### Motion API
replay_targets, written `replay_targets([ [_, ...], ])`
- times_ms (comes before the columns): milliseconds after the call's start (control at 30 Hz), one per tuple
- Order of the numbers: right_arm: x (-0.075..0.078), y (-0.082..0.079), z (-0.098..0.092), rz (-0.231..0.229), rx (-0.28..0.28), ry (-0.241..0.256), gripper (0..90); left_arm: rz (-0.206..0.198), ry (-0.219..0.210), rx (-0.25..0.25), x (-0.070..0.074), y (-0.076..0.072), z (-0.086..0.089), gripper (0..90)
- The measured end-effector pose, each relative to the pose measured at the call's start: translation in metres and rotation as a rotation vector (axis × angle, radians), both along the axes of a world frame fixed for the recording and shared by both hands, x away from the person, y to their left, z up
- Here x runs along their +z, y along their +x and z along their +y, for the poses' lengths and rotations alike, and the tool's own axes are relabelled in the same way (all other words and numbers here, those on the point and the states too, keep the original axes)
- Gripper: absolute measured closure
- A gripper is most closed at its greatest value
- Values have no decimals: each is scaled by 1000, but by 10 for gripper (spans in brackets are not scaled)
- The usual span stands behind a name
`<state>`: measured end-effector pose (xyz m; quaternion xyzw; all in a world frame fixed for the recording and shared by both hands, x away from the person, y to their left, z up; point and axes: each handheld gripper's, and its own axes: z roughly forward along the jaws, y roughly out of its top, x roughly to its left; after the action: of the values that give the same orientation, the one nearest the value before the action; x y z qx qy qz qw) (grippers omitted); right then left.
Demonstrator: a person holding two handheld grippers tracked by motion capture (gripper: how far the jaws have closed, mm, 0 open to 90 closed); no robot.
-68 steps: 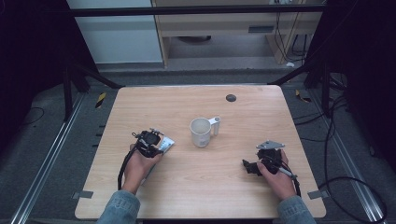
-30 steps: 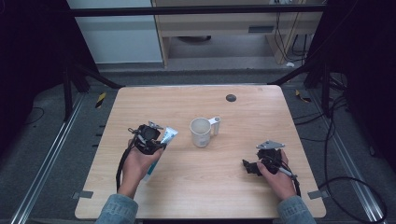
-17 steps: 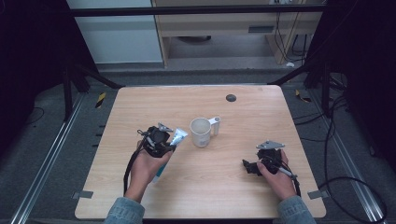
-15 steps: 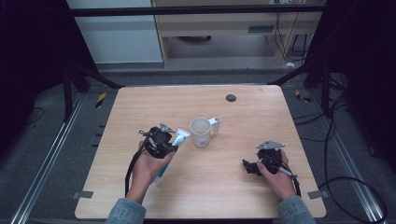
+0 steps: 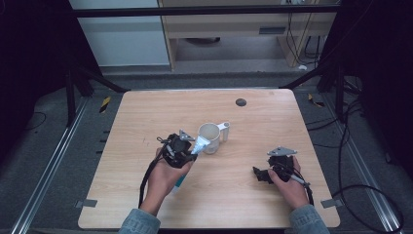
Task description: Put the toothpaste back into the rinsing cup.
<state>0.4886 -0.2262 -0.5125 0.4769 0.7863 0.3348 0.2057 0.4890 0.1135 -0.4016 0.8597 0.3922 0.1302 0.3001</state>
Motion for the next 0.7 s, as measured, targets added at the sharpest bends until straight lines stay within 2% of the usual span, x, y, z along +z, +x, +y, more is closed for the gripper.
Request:
replay_targets([
  [700, 0, 0, 0, -1, 1, -1, 4, -17, -23, -61, 13, -3, -31, 785],
])
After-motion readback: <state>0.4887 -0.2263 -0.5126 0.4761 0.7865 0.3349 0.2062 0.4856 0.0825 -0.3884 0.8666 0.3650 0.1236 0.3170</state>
